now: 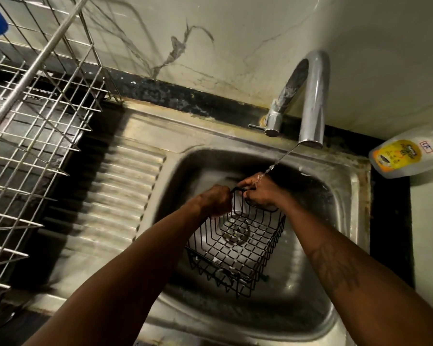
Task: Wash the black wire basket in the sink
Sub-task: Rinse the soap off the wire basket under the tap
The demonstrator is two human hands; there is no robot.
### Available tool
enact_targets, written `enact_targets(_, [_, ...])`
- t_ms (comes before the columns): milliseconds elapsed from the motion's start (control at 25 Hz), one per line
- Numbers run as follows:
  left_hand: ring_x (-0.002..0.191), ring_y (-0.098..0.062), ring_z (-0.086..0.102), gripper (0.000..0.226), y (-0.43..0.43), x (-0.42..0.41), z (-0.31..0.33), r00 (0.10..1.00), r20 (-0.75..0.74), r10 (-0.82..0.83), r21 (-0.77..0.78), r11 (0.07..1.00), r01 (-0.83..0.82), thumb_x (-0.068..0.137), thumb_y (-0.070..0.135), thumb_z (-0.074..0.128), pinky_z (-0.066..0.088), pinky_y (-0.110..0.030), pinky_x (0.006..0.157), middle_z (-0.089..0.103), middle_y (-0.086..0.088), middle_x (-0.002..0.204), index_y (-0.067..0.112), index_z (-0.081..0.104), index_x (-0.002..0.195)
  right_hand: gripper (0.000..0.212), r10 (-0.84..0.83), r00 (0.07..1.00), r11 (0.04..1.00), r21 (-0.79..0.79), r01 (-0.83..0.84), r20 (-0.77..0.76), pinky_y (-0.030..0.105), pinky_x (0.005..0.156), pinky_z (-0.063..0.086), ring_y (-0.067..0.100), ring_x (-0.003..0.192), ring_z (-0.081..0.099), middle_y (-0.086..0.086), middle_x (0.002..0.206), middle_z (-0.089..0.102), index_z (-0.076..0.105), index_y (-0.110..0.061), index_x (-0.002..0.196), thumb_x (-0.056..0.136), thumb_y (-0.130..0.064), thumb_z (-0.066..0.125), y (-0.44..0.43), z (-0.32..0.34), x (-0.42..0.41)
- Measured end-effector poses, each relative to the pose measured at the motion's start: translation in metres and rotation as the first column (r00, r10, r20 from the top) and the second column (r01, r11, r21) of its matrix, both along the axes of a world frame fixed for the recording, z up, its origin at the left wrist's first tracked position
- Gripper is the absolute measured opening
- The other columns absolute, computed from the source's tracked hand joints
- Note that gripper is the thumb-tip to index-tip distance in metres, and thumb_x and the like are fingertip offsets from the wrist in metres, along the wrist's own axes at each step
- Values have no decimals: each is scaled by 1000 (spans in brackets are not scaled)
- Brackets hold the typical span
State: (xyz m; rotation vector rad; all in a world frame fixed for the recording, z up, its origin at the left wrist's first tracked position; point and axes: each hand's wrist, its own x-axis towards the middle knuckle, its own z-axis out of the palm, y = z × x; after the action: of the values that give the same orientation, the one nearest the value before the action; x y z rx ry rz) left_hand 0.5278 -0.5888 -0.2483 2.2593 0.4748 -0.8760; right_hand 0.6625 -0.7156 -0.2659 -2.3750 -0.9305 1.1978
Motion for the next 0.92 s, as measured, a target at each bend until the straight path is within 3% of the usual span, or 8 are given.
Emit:
enact_targets(120, [59,-14,58,14,-1,1,3,997,21,71,7,997,-71,95,12,53,46,-20,50,66,-13,89,12,62,84,22,-8,997,1000,19,7,78,24,84,51,17,103,66,4,115,73,75,-17,116,96,-20,66,11,-1,-11])
enact_targets(200, [72,-23,67,15,-1,0,4,998,14,58,14,998,-58,97,10,52,52,-23,57,69,-16,96,7,66,95,22,-31,991,1000,0,31,133,29,92,51,16,106,65,-5,115,72,75,-26,114,96,-34,65,18,-4,-20])
enact_targets(360, [110,-45,60,29,17,-18,4,985,44,164,-11,986,-164,100,12,49,55,-31,76,62,-31,119,-8,59,119,27,16,999,998,54,-18,37,16,84,53,5,99,65,-7,114,73,72,-21,121,95,-18,69,24,4,-17])
enact_targets(440, [103,-45,62,24,22,-20,7,966,105,234,36,970,-239,96,11,52,54,-42,80,64,-31,110,-7,62,109,30,-4,1000,998,62,4,8,8,72,50,5,92,66,2,115,74,70,-17,124,94,-13,69,15,9,-3])
enact_targets(560, [87,-37,68,18,18,-15,16,955,140,261,92,957,-275,93,11,49,49,-34,65,62,-16,81,7,57,77,27,21,995,997,74,-29,99,31,91,57,14,95,70,7,109,76,73,-19,120,94,-16,68,0,12,13])
enact_targets(640, [85,-36,67,15,13,-15,18,938,159,308,75,944,-323,89,11,49,53,-34,69,61,-15,82,10,54,75,22,-2,992,999,48,-4,128,42,91,57,20,92,71,7,100,77,77,-20,112,93,-17,67,-11,10,19])
enact_targets(800, [81,-34,67,24,12,-18,19,924,202,324,120,928,-352,87,12,45,53,-34,67,57,-11,76,14,45,64,32,-53,982,998,-23,58,183,33,91,53,25,103,66,13,117,70,69,-20,127,97,-11,60,-24,10,17])
enact_targets(920, [83,-34,66,26,11,-14,23,923,205,325,118,928,-353,89,11,43,54,-35,69,59,-13,80,14,45,63,31,-76,952,995,-40,92,296,40,94,54,32,108,64,15,122,66,68,-21,127,98,-13,60,-13,12,2])
